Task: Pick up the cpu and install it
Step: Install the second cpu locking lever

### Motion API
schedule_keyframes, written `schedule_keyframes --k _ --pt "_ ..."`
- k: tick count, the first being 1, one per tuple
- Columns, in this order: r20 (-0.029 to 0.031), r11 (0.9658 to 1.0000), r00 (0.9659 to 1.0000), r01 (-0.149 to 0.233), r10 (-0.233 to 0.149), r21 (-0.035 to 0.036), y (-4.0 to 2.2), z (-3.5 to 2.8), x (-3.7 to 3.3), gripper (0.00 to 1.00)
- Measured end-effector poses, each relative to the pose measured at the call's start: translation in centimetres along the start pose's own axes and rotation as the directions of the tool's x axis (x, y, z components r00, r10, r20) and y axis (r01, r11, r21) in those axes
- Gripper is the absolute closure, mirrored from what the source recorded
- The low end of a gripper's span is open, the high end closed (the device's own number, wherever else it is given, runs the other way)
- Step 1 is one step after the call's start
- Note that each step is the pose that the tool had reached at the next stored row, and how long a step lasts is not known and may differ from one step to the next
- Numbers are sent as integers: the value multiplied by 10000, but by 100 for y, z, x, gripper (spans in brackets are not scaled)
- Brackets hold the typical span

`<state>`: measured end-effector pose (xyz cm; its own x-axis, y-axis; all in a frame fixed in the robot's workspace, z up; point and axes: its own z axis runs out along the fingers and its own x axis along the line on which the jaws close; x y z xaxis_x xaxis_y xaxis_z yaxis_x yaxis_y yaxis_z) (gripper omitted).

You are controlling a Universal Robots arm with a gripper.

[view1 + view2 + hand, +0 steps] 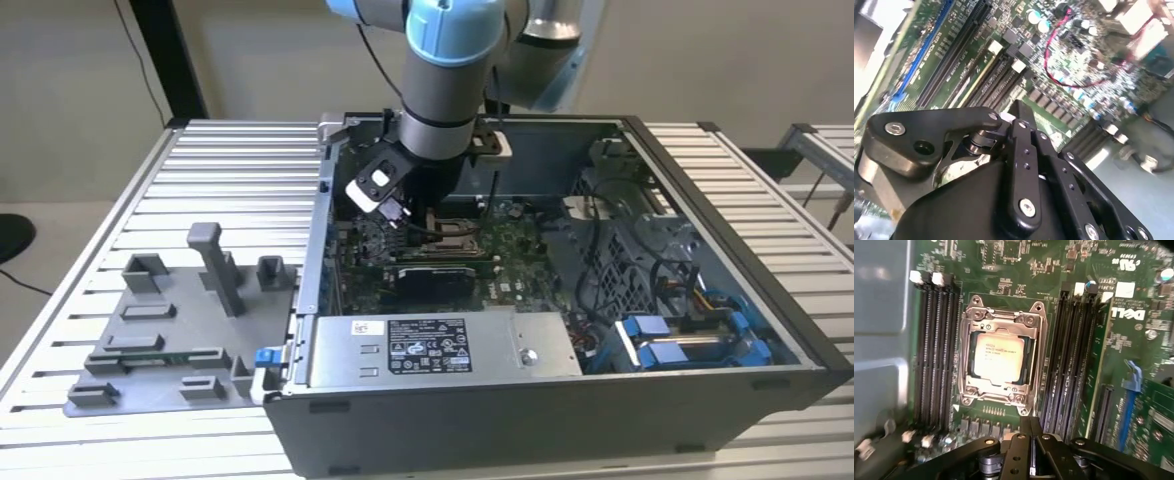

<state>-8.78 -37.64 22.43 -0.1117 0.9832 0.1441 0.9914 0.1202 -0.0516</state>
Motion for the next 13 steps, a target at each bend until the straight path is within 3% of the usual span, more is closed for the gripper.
schedule_keyframes --k 8,13 --pt "4 10000 10000 3 -3 -19 -15 -334 48 100" --pt "28 9998 10000 31 -30 -212 3 -398 56 100"
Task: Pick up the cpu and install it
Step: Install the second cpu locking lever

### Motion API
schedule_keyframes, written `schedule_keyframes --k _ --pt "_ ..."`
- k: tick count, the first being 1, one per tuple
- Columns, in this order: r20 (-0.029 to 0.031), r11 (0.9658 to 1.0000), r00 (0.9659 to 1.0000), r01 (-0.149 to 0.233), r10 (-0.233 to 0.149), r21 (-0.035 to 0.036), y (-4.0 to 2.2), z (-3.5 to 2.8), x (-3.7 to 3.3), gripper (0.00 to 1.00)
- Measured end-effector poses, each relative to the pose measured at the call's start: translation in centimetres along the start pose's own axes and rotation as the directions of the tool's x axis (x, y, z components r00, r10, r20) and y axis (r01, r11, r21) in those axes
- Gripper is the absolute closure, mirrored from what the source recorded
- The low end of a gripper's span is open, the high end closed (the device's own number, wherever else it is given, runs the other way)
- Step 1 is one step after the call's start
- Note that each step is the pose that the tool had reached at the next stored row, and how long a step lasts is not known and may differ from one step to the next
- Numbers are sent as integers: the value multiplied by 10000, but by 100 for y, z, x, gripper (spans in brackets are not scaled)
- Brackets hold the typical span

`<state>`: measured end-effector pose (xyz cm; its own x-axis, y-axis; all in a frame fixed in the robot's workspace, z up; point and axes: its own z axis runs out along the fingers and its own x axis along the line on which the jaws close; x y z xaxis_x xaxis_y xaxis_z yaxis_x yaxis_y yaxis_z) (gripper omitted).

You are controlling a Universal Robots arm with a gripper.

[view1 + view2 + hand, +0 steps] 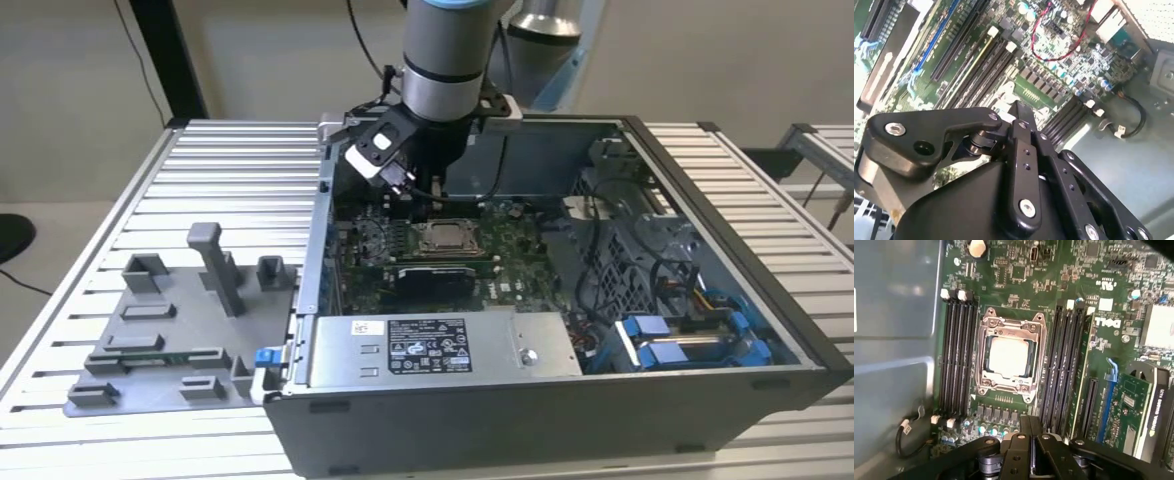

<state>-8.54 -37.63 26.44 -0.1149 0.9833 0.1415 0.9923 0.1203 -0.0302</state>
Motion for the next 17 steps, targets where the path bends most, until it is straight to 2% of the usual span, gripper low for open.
schedule_keyframes --k 4,8,10,17 --pt "26 9998 10000 23 -23 -176 7 -38 5 100" --pt "26 9998 10000 26 -25 -190 7 -38 5 100" --pt "33 9997 10000 32 -31 -233 7 -39 5 100" --pt "36 9997 10000 35 -35 -257 7 -39 5 100"
